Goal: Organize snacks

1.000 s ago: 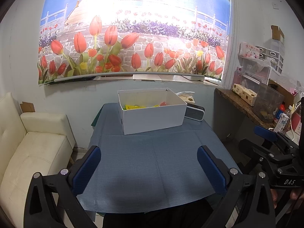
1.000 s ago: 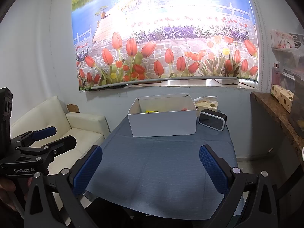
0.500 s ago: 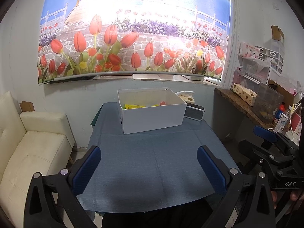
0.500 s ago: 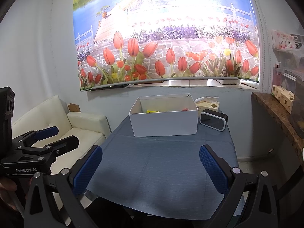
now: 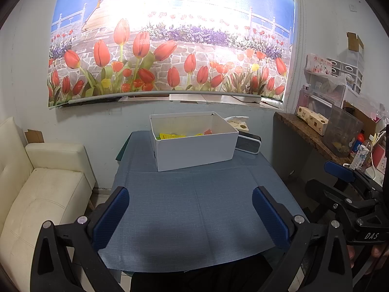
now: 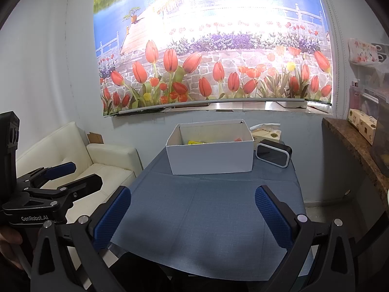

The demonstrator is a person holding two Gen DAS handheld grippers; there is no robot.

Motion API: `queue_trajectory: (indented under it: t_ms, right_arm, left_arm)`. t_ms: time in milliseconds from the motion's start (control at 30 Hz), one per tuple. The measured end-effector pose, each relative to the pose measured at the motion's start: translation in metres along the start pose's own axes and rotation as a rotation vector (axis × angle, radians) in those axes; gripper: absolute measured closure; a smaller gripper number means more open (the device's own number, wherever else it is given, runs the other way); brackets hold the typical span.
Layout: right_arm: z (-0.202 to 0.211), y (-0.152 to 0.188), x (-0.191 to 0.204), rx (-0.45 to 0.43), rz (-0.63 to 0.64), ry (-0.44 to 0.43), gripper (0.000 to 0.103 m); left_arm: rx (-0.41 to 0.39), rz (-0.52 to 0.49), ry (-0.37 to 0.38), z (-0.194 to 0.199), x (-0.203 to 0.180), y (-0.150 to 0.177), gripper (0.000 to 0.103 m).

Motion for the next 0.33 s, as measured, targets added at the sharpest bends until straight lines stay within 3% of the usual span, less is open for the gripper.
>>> queue_trajectory:
  t_ms: [333]
  right_arm:
    - [0.0012, -0.0001, -0.0018, -0.001, -0.003, 0.000, 0.000]
  left_arm:
    - [-0.011, 0.019, 0.012, 0.0029, 0.0001, 0.0009, 0.000]
Point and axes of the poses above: each gripper's, at about its wrist camera, not at the fingertips, and z roughly against the way its jaws point, x to its left, y to its underside, the point moved 8 cm from there along -z, roughly the way its jaws point, and after that the axes turned 15 degrees about x, right-handed, at the moved point
